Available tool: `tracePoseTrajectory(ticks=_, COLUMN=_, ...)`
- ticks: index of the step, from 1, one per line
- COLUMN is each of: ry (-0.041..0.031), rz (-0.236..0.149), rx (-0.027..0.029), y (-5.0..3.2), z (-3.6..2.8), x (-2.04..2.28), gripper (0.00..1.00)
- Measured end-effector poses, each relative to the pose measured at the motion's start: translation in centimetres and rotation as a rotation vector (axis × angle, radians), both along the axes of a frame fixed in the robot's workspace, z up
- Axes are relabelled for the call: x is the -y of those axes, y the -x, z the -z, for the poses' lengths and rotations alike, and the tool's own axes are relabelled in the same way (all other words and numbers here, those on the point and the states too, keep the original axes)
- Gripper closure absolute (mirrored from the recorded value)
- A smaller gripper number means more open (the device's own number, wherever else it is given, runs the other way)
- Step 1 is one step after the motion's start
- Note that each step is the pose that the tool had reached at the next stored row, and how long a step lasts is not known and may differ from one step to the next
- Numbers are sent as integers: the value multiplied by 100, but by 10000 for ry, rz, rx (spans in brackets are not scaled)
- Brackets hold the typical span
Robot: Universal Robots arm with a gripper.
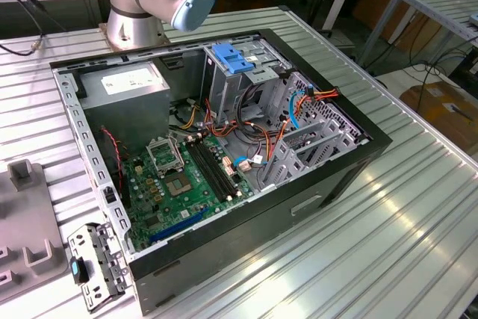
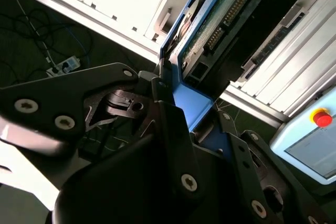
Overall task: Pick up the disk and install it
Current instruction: 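Pick up the disk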
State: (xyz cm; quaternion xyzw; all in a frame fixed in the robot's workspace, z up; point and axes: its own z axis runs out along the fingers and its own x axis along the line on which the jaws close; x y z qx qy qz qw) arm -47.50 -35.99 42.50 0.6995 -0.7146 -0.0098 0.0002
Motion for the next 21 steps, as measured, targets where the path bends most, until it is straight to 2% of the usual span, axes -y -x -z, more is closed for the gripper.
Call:
tracePoseTrajectory(ticks=12, ry=0, rz=0, rx=-62, y=0, z=-180, x=0, gripper=63)
tracePoseTrajectory(ticks=21, ry=1, rz=0, rx=-97, y=0, z=-265, x=0, gripper=63)
